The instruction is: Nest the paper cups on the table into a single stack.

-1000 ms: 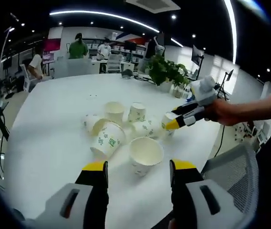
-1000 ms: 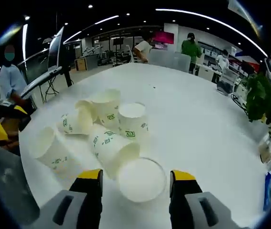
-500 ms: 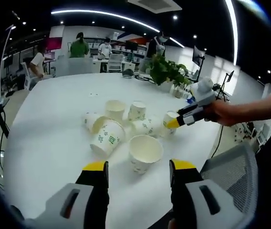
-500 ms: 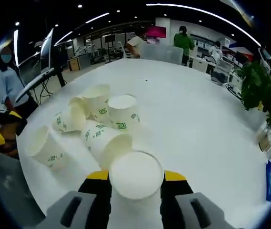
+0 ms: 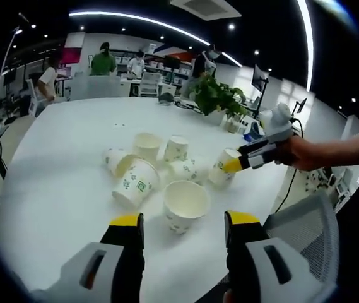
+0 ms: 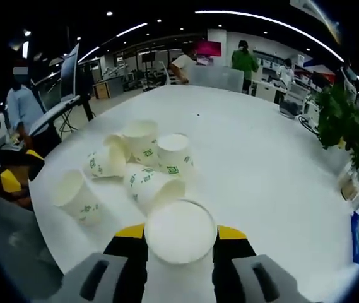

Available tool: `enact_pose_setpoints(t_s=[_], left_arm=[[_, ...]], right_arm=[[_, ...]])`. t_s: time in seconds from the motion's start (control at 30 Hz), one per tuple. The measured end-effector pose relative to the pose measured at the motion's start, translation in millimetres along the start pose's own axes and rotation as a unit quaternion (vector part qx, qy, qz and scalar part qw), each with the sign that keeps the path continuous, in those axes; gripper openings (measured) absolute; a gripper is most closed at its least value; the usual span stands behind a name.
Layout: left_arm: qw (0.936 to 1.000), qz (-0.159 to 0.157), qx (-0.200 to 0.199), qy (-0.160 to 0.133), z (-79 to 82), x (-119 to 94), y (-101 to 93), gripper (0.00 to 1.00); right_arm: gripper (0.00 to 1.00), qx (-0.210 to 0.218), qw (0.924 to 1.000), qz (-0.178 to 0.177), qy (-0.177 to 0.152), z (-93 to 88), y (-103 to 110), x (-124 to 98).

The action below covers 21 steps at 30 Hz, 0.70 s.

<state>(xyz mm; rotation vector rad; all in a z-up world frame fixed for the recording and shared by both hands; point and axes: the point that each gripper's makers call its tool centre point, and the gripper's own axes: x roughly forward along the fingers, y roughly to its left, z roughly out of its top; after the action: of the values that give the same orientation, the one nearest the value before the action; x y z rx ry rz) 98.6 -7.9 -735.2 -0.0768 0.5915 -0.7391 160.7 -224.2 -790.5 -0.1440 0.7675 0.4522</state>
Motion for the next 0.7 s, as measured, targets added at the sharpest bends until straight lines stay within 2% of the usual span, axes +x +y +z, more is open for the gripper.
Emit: enact_pose_setpoints(t_s=[0.13, 0.37, 0.43, 0.57, 0.7], left_arm=[[0.9999, -0.008, -0.004, -0.009, 4.8, 4, -0.5, 0.49], [0.9989, -0.034, -0.016, -0.026, 16.8, 13, -8.9, 0.49], [0.9987, -0.043, -0.010, -0.027, 18.8, 18, -13.7, 0.49], [0.9977, -0.060, -0.004, -0.031, 25.2, 27, -20.1, 0.49], [0.9969, -0.071, -0.002, -0.034, 31.2, 35, -24.5, 0.49]], right_arm=[[0.38, -0.010, 0.9999, 0.003, -0.008, 6.4, 7, -2], [0.38, -0.010, 0.9991, 0.016, -0.038, 32.0, 22, -17], [0.38, -0.015, 0.9983, 0.030, -0.048, 42.8, 35, -27], [0.38, -0.025, 0.9962, 0.050, -0.067, 57.1, 46, -31], [0.38, -0.011, 0.9926, 0.077, -0.093, 77.0, 66, -39]])
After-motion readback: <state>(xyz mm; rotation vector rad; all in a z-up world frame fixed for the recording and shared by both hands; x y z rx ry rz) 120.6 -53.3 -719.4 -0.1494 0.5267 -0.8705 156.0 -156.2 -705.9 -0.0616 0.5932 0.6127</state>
